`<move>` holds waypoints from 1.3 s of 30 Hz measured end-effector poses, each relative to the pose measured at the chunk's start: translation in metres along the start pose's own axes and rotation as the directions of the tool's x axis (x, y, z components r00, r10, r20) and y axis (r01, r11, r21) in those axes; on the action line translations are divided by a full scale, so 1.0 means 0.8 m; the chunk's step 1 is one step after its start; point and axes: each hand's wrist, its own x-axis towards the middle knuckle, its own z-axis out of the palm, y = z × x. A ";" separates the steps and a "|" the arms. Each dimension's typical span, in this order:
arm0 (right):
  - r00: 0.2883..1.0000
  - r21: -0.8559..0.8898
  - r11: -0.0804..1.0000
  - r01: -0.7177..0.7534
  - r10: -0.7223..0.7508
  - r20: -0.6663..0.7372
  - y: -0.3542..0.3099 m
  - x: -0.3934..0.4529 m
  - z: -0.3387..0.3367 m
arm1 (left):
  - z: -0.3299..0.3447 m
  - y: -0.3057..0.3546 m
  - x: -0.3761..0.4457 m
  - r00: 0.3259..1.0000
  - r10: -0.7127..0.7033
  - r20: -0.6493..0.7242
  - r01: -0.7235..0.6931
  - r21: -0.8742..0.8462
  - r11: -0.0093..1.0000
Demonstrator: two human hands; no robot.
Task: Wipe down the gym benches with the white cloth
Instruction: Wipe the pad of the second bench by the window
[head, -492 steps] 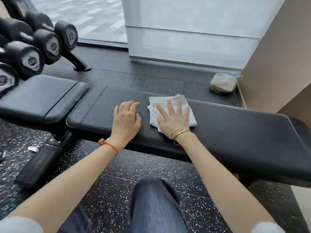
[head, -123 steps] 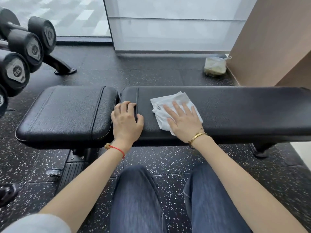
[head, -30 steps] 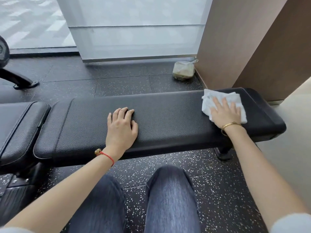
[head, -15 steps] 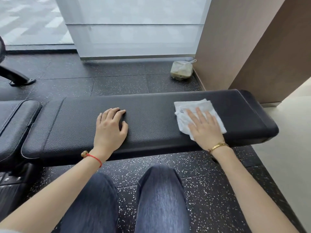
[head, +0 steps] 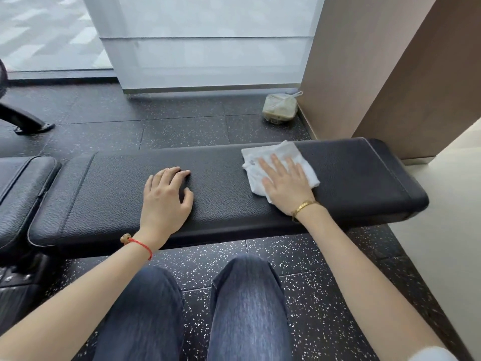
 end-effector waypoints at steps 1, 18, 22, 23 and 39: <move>1.000 -0.011 1.000 0.021 -0.021 -0.020 0.004 -0.017 0.004 | 0.000 0.000 0.000 1.000 -0.001 0.001 0.001 -0.001 1.000; 0.982 -0.002 0.983 -0.184 0.184 0.044 0.047 0.057 -0.022 | -0.001 -0.002 0.001 1.000 0.008 0.004 -0.008 0.011 1.000; 0.999 -0.014 0.999 0.048 -0.048 -0.005 -0.005 -0.003 0.001 | 0.000 -0.003 0.001 1.000 0.010 0.001 -0.010 0.005 1.000; 0.997 -0.014 0.997 0.080 -0.080 -0.016 -0.005 -0.022 0.004 | -0.001 -0.003 0.001 1.000 0.012 0.000 -0.012 0.004 1.000; 0.999 0.031 0.999 -0.042 0.042 -0.009 -0.067 0.025 -0.001 | -0.002 -0.005 0.001 1.000 -0.020 -0.010 0.019 -0.086 0.996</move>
